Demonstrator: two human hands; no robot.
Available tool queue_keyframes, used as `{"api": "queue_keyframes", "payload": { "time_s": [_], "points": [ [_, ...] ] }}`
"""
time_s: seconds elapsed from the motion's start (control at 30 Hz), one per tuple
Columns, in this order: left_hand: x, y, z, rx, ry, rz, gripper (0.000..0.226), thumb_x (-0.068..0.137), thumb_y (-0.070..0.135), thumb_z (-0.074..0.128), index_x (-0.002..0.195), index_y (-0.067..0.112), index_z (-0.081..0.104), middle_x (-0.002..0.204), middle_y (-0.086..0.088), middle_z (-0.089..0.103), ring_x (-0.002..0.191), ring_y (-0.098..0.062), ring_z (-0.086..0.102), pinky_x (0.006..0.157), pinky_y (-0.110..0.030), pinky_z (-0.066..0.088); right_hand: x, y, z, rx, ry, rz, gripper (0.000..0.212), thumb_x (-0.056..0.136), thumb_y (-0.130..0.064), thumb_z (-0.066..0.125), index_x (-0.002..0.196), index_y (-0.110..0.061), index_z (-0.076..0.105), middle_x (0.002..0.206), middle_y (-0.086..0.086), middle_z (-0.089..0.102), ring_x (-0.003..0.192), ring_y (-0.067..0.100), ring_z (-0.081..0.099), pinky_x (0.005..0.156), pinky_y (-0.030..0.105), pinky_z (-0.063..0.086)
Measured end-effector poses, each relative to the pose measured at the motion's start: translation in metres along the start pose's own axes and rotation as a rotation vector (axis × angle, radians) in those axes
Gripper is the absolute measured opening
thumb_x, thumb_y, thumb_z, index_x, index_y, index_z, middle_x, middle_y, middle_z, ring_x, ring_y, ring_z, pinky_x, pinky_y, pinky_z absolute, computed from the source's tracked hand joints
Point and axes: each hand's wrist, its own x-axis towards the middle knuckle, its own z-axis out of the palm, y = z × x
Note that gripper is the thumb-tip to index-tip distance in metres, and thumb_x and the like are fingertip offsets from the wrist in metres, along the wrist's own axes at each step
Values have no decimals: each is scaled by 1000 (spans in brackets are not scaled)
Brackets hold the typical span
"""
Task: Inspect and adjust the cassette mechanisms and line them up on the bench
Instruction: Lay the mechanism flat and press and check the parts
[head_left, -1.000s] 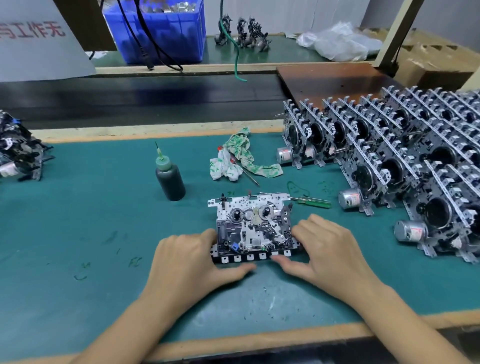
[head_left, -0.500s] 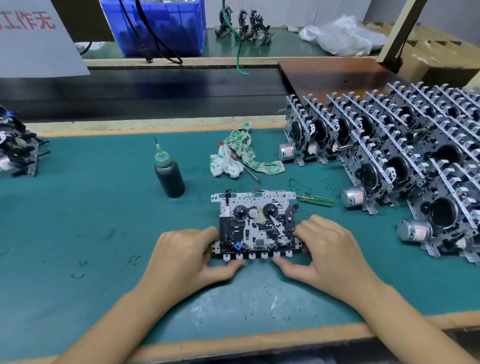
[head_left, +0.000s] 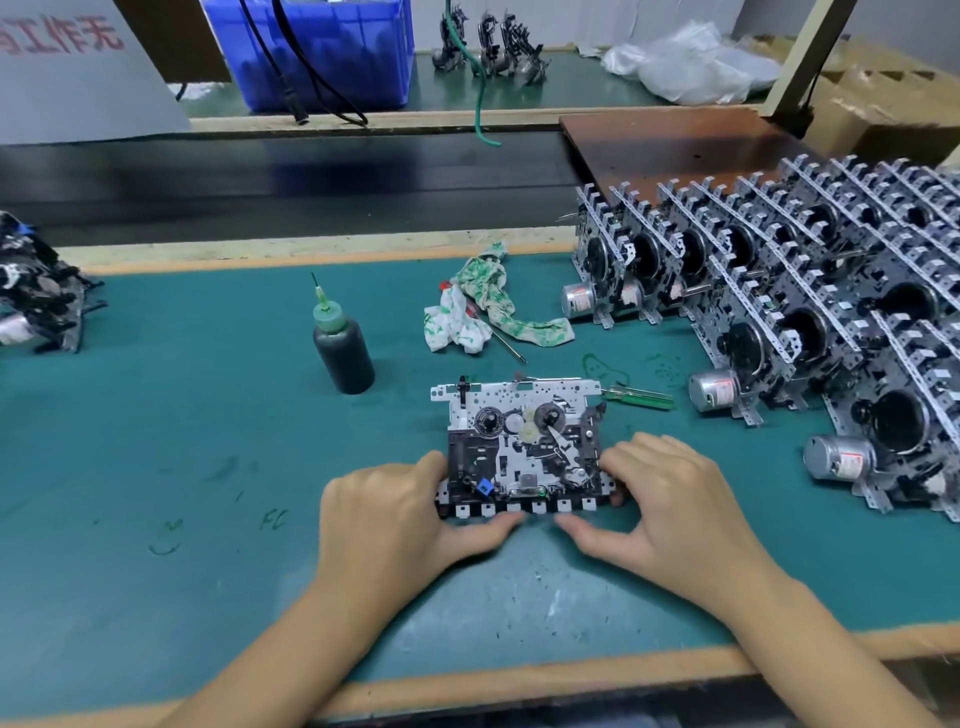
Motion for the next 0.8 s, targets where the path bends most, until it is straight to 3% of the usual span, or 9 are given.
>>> {"api": "queue_keyframes", "payload": {
  "time_s": [0.1, 0.2, 0.37, 0.57, 0.8],
  "points": [
    [0, -1, 1, -12, 4, -11, 62, 62, 74, 50, 45, 16, 38, 31, 0, 34, 26, -20, 38, 38, -20, 20, -1, 0, -2, 27, -21, -11, 56, 72, -66, 53, 60, -11, 53, 56, -8, 40, 53, 12, 35, 54, 25, 34],
    [2, -8, 0, -60, -61, 84, 66, 60, 81, 48, 50, 17, 36, 33, 1, 37, 29, -21, 41, 35, -21, 26, 0, -2, -2, -7, -6, 16, 52, 77, -63, 50, 58, -15, 45, 57, -10, 33, 53, 11, 32, 55, 22, 23],
    [2, -14, -5, -141, -136, 177, 68, 55, 83, 52, 65, 21, 26, 38, 3, 38, 32, -20, 40, 33, -24, 34, -3, -4, 1, -30, -2, 47, 50, 80, -58, 47, 59, -13, 46, 53, -4, 40, 52, 13, 35, 56, 25, 26],
    [-4, -14, -3, -107, -104, 268, 65, 63, 76, 55, 51, 15, 38, 35, 1, 34, 30, -20, 38, 33, -21, 31, 1, -4, -1, -9, -20, 53, 56, 71, -70, 51, 57, -17, 39, 53, -8, 34, 48, 13, 35, 54, 23, 31],
    [-5, -9, -2, -40, -32, 157, 65, 64, 77, 55, 48, 17, 37, 34, 1, 33, 29, -20, 36, 38, -20, 24, 2, 2, -3, 53, -40, -62, 49, 78, -57, 54, 57, -15, 40, 57, -7, 29, 53, 13, 29, 56, 23, 21]
  ]
}}
